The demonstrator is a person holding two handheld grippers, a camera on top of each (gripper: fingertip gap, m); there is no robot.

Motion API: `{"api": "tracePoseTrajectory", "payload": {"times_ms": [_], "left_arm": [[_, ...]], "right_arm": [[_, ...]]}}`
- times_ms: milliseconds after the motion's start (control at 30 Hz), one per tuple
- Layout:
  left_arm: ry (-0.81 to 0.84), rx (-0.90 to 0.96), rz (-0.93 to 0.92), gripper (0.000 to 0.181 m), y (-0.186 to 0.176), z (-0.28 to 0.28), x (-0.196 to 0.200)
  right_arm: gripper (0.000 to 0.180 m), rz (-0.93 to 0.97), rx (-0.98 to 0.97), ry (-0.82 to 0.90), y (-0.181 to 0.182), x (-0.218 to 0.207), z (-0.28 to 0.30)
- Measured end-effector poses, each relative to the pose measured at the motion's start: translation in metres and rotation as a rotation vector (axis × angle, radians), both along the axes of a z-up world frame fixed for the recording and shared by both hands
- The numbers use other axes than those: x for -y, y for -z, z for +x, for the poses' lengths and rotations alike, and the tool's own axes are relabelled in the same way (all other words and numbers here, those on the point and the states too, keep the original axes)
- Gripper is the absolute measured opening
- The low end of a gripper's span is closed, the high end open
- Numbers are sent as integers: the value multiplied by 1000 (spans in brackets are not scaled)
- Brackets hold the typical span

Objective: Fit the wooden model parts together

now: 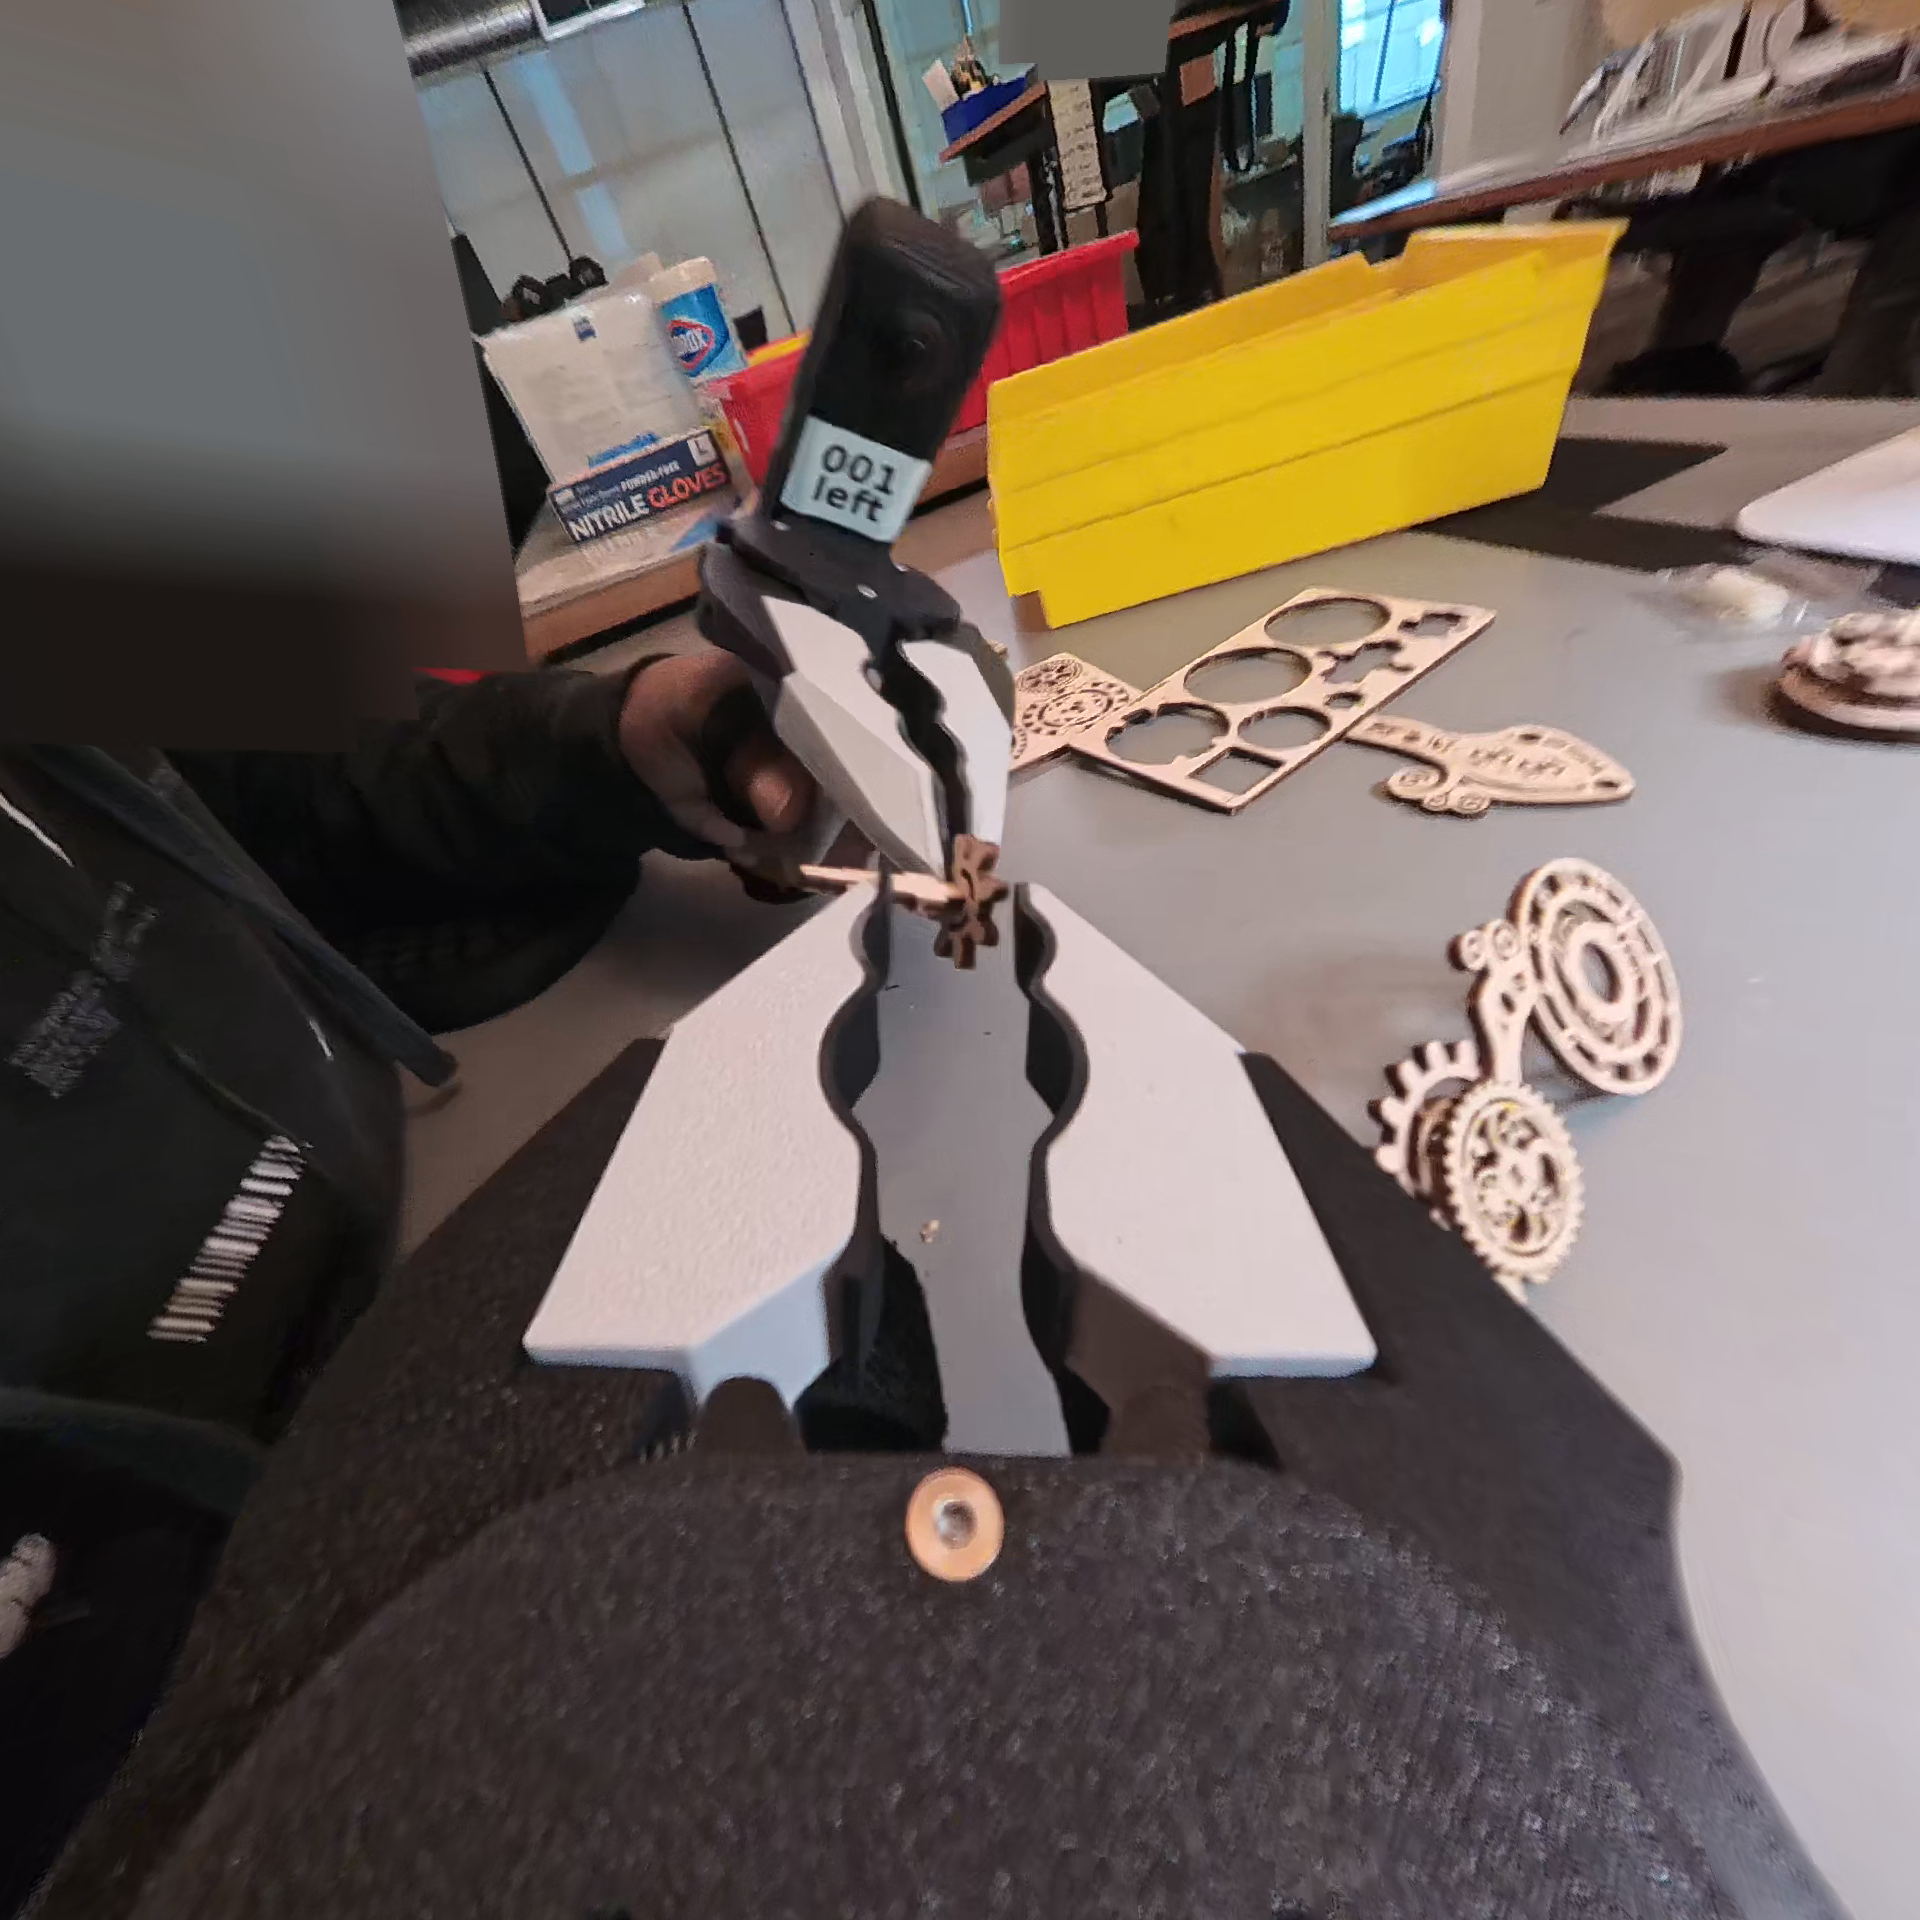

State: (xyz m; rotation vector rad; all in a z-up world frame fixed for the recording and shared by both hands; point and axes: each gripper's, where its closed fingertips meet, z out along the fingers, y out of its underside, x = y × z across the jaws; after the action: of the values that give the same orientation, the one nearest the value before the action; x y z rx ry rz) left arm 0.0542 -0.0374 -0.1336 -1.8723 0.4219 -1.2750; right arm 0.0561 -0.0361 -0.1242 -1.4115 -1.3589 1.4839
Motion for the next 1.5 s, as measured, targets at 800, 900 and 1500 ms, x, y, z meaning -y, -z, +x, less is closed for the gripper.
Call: {"api": "tracePoseTrajectory", "payload": {"times_ms": [800, 900, 1500], "left_arm": [[-20, -12, -76, 3, 0, 10, 6], [22, 19, -57, 3, -7, 11, 11], [233, 240, 15, 3, -38, 25, 35]], "right_arm": [[1, 1089, 34, 83, 3, 18, 3], [1, 1065, -23, 77, -3, 22, 4], [1, 934, -250, -21, -36, 47, 17]]}}
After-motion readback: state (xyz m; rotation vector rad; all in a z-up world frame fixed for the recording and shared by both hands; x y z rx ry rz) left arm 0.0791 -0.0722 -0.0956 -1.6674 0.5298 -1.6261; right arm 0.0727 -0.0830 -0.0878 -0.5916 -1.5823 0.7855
